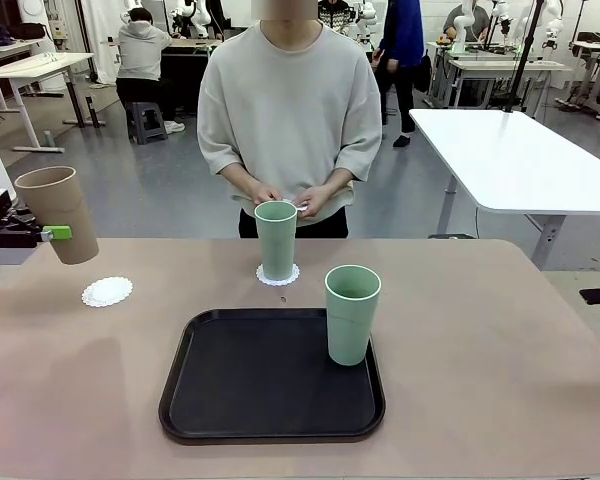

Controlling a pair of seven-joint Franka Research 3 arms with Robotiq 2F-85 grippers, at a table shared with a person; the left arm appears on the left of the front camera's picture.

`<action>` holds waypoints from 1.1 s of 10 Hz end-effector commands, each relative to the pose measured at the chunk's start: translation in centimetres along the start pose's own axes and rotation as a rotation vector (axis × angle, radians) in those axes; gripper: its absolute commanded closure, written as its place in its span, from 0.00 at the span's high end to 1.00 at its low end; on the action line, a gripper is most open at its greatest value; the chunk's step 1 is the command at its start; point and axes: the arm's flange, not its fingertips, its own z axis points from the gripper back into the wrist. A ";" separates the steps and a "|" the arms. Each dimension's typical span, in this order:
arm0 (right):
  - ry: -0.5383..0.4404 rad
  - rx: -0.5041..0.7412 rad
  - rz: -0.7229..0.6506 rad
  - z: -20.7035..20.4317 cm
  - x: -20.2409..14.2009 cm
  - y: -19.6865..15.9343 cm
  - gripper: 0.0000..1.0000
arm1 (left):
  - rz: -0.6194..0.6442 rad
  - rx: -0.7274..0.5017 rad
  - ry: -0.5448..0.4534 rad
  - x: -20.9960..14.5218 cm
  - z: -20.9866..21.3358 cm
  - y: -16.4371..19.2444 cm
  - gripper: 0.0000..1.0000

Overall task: Place coasters on the table and set cups on them.
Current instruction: Take one Reusable plastic cup from the Flat Tray and place it on a coaster set by the human.

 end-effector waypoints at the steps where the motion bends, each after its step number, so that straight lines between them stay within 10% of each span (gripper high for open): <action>1: -0.001 0.011 0.006 0.0 0.1 0.2 1.00 | -0.022 0.005 -0.043 0.3 0.4 0.6 0.85; 11: -0.001 0.011 0.006 0.0 0.1 0.2 1.00 | -0.012 0.021 0.013 -0.9 -0.6 1.8 0.85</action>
